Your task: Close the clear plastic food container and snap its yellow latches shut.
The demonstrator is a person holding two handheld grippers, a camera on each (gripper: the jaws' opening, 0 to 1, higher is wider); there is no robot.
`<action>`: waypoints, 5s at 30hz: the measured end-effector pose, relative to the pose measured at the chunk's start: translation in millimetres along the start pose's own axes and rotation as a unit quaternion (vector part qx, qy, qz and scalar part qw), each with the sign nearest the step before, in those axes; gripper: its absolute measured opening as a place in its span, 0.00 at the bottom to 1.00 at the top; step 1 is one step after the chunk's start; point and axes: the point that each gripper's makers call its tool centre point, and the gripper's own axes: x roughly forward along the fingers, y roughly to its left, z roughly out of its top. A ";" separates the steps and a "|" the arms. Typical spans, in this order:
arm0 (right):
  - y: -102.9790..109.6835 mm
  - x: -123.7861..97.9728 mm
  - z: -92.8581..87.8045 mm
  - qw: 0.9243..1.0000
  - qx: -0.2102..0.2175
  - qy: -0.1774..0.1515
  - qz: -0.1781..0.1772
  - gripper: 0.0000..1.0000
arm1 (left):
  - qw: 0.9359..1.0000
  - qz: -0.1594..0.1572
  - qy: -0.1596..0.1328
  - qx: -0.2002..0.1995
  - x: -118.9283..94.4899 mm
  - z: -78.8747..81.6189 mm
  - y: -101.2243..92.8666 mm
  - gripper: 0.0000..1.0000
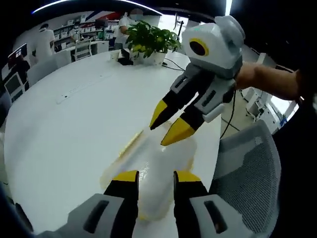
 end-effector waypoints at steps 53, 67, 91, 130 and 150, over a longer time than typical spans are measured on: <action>-1.3 37.8 2.2 0.980 -0.126 0.103 0.115 0.35 | 0.969 -0.007 0.023 0.247 23.3 -13.4 -37.2 0.28; -0.1 42.5 1.3 0.963 -0.138 0.165 0.160 0.35 | 0.948 0.011 0.026 0.318 27.8 -14.6 -37.1 0.30; 7.1 48.2 -6.6 0.945 -0.131 0.242 0.175 0.29 | 0.943 0.051 0.013 0.328 23.0 -13.7 -22.6 0.26; -0.1 35.8 8.3 0.954 -0.150 0.219 0.143 0.35 | 0.964 0.041 -0.007 0.264 30.1 -6.6 -28.7 0.34; -10.5 -0.4 5.5 0.967 -0.173 0.162 0.094 0.44 | 0.980 0.057 -0.040 0.184 5.9 -7.9 -21.3 0.45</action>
